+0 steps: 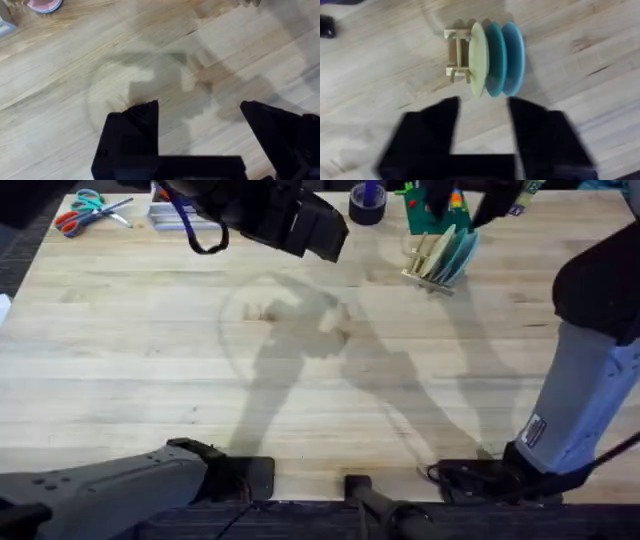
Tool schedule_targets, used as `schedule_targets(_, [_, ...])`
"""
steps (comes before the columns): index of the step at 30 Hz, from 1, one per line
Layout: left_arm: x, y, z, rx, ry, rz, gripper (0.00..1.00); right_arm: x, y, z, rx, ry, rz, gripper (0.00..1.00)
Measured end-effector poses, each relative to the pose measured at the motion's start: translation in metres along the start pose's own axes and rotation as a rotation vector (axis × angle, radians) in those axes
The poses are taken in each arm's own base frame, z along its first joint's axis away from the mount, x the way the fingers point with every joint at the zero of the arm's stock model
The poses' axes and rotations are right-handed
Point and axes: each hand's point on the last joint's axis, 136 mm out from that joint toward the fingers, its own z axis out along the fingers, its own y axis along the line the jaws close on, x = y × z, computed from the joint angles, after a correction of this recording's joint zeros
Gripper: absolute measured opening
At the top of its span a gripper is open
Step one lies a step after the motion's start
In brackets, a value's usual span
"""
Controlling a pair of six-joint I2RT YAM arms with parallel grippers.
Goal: Pick up the plates from the table one by one and place each into a slot on the dish rack.
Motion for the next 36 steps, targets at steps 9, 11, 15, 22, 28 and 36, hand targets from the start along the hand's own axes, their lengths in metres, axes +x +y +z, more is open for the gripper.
schedule_targets(9, [0.0,0.0,0.0,0.0,0.0,0.0,0.994,-0.008,-0.004,-0.054,-0.074,-0.101,-0.039,0.994])
schedule_targets(11, [0.001,0.0,0.0,0.0,0.003,-0.001,0.995,-0.005,-0.001,-0.061,-0.085,-0.114,-0.064,0.994])
schedule_targets(15, [0.004,0.0,0.0,0.001,0.016,-0.003,0.995,0.008,0.012,-0.079,-0.116,-0.145,-0.153,0.994])
schedule_targets(22, [0.007,0.0,0.0,0.002,0.03,-0.005,0.995,0.027,0.005,-0.126,-0.198,-0.212,-0.229,0.995])
schedule_targets(28, [0.007,0.0,0.0,0.002,0.03,-0.005,0.995,0.07,-0.043,-0.158,-0.224,-0.223,-0.24,0.993])
schedule_targets(36, [0.007,0.0,0.0,0.002,0.029,-0.005,0.995,0.14,-0.101,-0.136,-0.164,-0.133,-0.256,0.995])
